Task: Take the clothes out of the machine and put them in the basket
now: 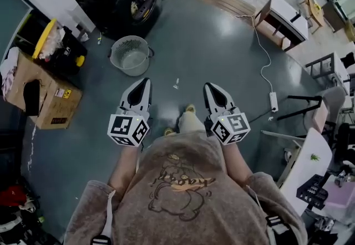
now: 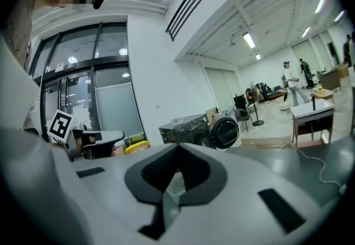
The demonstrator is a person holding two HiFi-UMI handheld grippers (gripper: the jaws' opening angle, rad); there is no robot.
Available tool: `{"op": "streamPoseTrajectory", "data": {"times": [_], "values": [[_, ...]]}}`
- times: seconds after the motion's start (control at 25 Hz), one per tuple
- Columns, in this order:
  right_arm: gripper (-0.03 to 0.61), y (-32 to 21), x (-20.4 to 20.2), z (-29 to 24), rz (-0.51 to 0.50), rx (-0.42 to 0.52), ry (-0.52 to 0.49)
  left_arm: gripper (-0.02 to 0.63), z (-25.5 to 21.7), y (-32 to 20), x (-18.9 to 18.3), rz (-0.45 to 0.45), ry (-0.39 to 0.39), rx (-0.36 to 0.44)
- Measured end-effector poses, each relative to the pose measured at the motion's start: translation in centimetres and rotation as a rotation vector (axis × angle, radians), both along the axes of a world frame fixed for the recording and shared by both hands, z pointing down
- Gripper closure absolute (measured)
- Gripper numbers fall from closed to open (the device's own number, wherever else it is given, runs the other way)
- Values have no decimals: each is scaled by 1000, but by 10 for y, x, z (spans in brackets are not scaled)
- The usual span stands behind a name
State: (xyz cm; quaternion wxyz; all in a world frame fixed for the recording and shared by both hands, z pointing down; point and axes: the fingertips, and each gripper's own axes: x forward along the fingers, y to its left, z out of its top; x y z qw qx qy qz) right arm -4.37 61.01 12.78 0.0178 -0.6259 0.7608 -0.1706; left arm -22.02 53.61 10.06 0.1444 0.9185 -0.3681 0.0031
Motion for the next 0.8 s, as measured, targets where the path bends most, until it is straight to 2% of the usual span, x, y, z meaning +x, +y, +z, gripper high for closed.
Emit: {"op": "streamPoseTrajectory", "data": {"times": [0.2, 0.44, 0.8], "values": [[589, -33, 7, 5, 4, 7, -4, 606, 5, -30, 10, 5, 3, 2], [589, -88, 35, 15, 10, 3, -12, 606, 11, -85, 37, 6, 14, -11], [589, -212, 102, 14, -43, -5, -40, 606, 4, -208, 101, -37, 2, -16]]}}
